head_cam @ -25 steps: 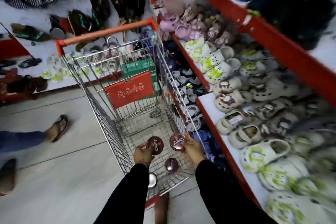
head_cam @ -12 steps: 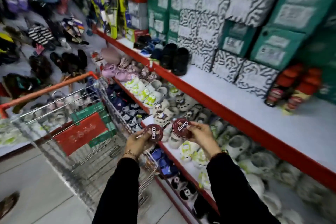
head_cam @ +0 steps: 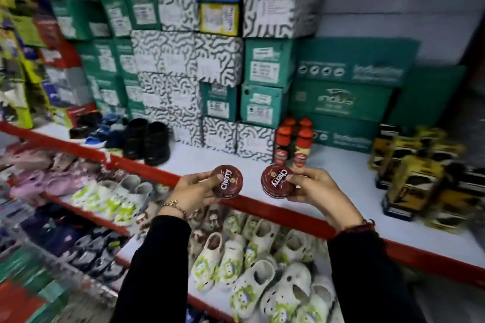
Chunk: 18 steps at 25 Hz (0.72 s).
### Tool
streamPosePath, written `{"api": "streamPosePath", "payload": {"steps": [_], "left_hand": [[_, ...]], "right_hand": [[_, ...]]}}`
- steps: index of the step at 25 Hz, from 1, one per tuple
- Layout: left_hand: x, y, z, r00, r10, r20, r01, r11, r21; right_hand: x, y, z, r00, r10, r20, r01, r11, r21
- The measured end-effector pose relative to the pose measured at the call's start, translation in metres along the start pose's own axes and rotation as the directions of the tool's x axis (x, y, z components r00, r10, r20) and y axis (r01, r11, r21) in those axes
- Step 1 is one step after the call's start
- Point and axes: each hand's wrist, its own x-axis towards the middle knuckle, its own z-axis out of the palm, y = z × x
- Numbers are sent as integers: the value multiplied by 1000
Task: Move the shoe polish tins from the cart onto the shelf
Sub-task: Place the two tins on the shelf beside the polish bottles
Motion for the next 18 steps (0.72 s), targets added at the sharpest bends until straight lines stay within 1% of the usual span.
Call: {"api": "streamPosePath", "payload": {"steps": [3, 6, 8, 11, 13, 15, 17, 18], "left_hand": [[20, 4, 54, 994, -12, 107, -4, 990, 143], [38, -8, 104, 973, -68, 220, -1, 954, 300], [49, -21, 134, 956, -129, 263, 24, 930, 368], [76, -46, 162, 947, -149, 284, 3, 889, 457], [103, -67, 176, 948, -152, 280, -10, 863, 505], [93, -65, 184, 961, -109, 255, -56, 825, 562], [78, -59, 188, 973, -30, 228, -124, 765, 632], [78, -60, 190, 978, -11, 210, -132, 744, 655]], "right_hand": [[5, 5, -44, 982, 5, -187, -17, 998, -67], [9, 21, -78, 923, 42, -382, -77, 994, -76], [10, 31, -93, 890, 53, -452, -84, 995, -48], [10, 44, -105, 866, 78, -495, -94, 996, -8], [15, 53, -108, 842, 84, -532, -110, 994, -16], [25, 62, -111, 805, 86, -587, -136, 990, -41], [31, 68, -113, 771, 38, -636, -161, 977, -137], [34, 70, -114, 756, -7, -655, -175, 962, -212]]}}
